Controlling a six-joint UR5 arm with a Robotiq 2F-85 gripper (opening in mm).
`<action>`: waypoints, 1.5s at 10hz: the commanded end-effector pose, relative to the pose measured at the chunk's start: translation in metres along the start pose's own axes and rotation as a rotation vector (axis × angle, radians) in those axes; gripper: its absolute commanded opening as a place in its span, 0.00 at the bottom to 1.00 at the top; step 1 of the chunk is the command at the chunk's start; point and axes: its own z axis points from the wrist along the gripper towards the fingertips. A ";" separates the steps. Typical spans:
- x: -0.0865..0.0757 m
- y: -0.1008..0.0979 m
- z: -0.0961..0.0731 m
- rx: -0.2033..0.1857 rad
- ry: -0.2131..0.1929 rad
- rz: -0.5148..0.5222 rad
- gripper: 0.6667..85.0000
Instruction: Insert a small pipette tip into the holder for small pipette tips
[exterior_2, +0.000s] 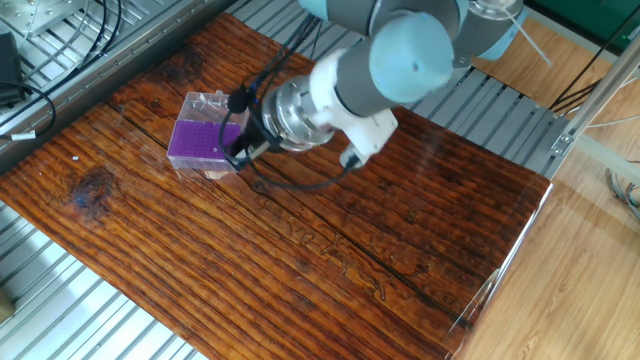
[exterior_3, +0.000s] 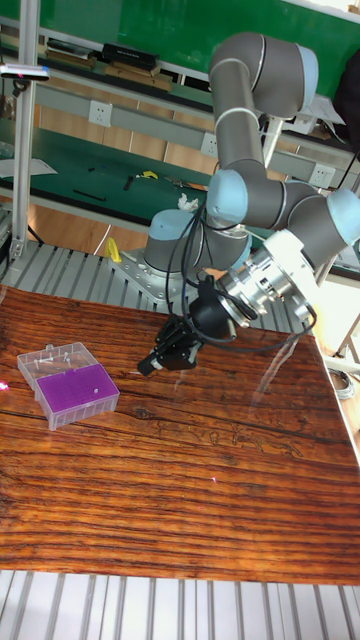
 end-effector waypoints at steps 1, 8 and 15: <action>-0.016 0.010 -0.003 -0.034 -0.088 0.055 0.00; -0.030 0.023 -0.007 -0.091 -0.160 0.214 0.00; 0.016 0.024 0.012 0.004 -0.350 0.319 0.00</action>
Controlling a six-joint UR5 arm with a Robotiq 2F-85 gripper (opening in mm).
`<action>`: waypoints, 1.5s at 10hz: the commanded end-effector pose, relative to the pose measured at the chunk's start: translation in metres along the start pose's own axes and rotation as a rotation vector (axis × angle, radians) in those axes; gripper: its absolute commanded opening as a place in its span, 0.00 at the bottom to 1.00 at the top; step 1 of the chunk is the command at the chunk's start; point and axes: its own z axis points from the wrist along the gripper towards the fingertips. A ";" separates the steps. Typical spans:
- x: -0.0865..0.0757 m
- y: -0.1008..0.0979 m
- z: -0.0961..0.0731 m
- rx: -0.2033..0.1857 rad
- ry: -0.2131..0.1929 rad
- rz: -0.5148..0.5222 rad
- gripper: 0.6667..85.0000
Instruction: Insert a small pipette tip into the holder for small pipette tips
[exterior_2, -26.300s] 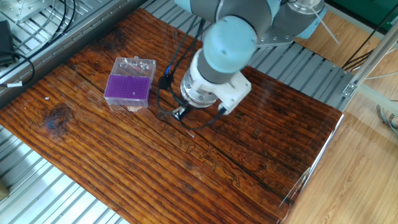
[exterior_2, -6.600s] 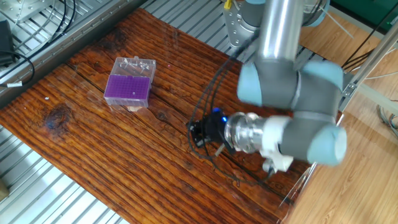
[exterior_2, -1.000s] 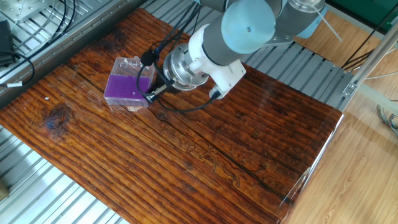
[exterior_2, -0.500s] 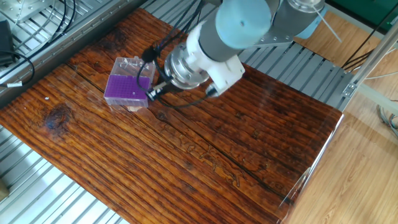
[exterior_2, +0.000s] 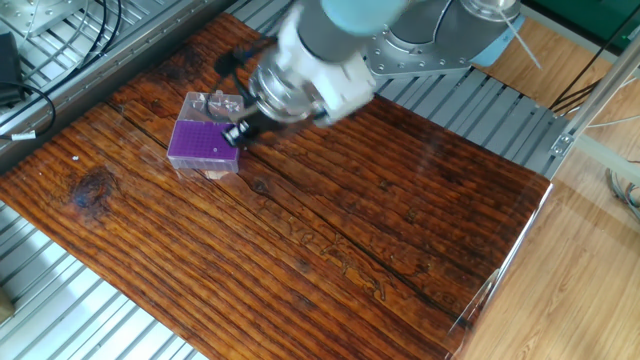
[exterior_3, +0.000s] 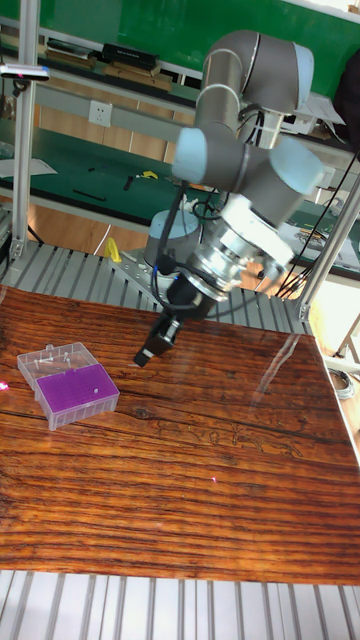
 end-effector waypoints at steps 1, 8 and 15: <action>0.011 -0.007 0.008 0.057 -0.128 0.081 0.00; 0.016 -0.010 0.017 0.075 -0.143 0.083 0.00; 0.011 -0.008 0.017 0.053 -0.165 0.238 0.00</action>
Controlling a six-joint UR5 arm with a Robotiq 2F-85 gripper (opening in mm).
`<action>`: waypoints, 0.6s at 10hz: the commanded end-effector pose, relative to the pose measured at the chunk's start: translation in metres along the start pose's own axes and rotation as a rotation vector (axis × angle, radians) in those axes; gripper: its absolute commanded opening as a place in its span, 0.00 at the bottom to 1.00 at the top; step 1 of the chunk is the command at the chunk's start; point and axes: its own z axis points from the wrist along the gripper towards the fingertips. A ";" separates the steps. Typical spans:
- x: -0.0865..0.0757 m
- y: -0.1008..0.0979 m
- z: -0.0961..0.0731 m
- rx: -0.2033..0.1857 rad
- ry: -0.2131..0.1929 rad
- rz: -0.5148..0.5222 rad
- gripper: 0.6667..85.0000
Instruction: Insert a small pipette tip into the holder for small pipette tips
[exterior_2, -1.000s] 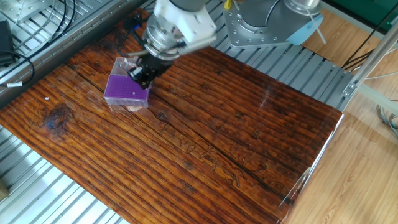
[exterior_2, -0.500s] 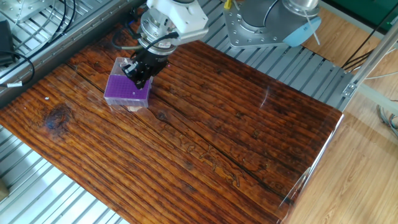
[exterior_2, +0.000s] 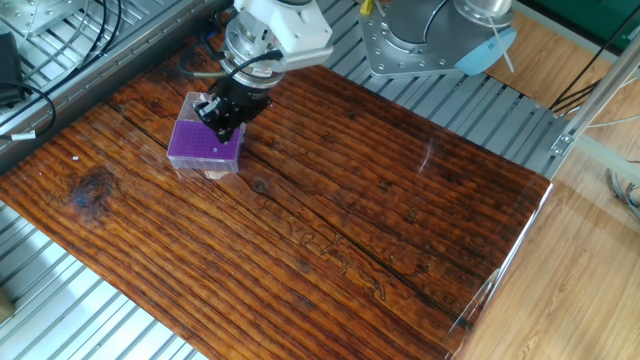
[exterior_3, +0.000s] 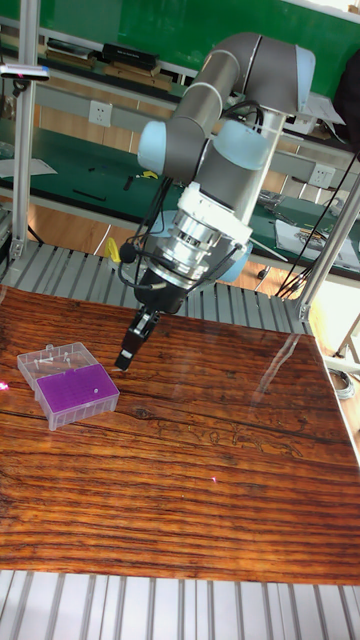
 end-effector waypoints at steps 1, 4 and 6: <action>-0.013 0.000 -0.001 -0.005 -0.056 0.103 0.00; 0.008 -0.010 0.003 0.041 -0.048 0.122 0.00; 0.018 -0.009 0.010 0.029 -0.095 0.186 0.00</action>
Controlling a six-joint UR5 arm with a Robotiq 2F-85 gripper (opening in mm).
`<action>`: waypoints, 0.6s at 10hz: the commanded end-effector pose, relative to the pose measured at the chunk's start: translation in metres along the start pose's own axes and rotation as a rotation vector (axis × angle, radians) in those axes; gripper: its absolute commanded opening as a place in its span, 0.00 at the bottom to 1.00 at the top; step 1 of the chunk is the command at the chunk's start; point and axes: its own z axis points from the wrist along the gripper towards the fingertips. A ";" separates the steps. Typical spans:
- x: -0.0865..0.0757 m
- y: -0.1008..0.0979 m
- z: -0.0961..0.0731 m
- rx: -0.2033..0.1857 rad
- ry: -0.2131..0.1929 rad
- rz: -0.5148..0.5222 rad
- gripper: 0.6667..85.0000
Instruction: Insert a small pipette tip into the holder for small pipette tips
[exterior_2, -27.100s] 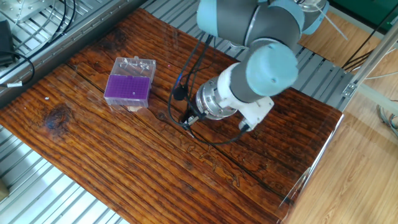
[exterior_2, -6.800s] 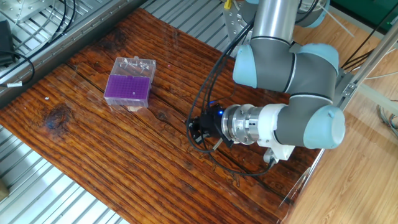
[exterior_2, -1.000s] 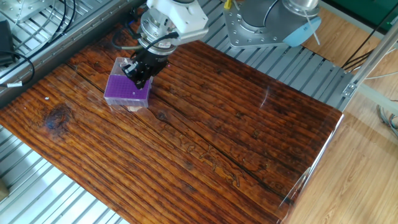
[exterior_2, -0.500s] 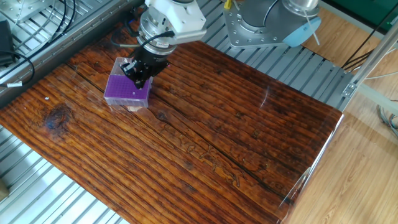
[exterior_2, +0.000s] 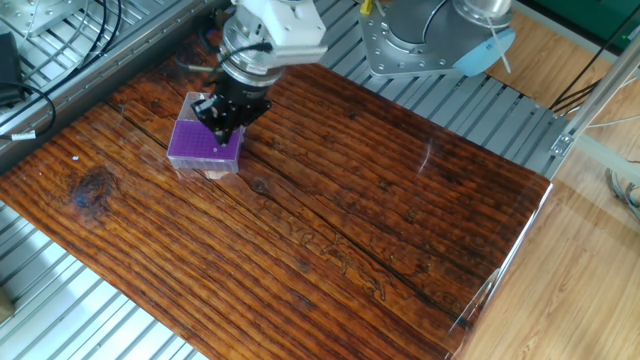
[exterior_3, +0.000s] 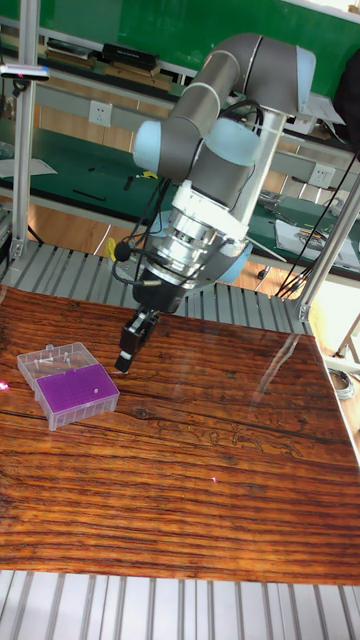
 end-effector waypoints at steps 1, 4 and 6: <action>0.014 -0.007 0.002 0.001 -0.058 0.100 0.00; -0.002 -0.007 -0.004 -0.012 -0.156 0.229 0.00; -0.012 -0.009 -0.007 -0.014 -0.199 0.293 0.00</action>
